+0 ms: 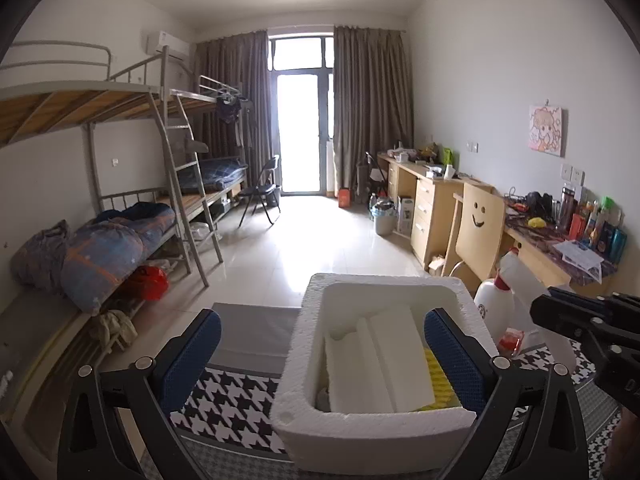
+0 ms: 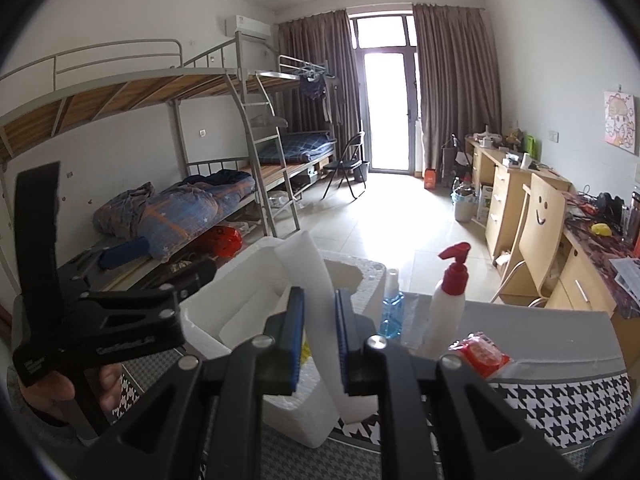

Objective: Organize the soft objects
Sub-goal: 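Open the right tool to release the tissue inside the foam box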

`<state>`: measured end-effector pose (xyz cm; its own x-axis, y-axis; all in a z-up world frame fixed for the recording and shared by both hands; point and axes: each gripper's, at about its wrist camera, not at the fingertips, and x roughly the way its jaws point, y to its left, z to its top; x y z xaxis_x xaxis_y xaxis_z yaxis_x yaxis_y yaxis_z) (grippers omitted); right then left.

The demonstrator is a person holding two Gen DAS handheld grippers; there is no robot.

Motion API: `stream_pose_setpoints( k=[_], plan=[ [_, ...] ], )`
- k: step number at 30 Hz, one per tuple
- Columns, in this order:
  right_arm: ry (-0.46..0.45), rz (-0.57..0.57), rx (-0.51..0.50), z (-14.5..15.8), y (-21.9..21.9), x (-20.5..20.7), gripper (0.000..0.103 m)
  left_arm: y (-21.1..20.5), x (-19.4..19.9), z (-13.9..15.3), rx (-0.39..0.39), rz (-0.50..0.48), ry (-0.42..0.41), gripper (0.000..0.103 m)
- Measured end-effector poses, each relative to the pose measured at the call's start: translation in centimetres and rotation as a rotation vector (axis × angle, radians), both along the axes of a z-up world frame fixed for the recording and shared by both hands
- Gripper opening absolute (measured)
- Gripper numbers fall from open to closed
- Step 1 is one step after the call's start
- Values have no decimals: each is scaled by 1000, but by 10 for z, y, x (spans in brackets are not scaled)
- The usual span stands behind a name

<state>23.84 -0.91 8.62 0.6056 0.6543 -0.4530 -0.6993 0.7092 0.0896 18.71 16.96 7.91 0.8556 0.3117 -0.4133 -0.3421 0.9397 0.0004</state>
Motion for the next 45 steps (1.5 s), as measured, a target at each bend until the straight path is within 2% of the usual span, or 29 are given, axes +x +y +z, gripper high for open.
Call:
stream_pose_setpoints(
  k=[16,34,38,40,41,42,45],
  plan=[
    [6,68,-11,2,30,-5,17,17,-28,3,-29,48,-32,102],
    [53,88,-22,-10,51,16,17,30,-42,-5,-40,93,-26,102],
    [61,92,-28,-16,54,20,31,32,-44,-8,-45,98,-22,102],
    [79,81,-43,-19,57,21,47,33,-45,-9,-51,99,-23,102],
    [94,75,-42,-20,56,22,64,34,-46,-10,-54,99,-23,102],
    [111,69,-30,-19,54,23,74,34,-46,-10,-58,99,-22,102],
    [102,58,-11,-15,47,20,76,33,-44,-11,-59,93,-16,102]
  ],
)
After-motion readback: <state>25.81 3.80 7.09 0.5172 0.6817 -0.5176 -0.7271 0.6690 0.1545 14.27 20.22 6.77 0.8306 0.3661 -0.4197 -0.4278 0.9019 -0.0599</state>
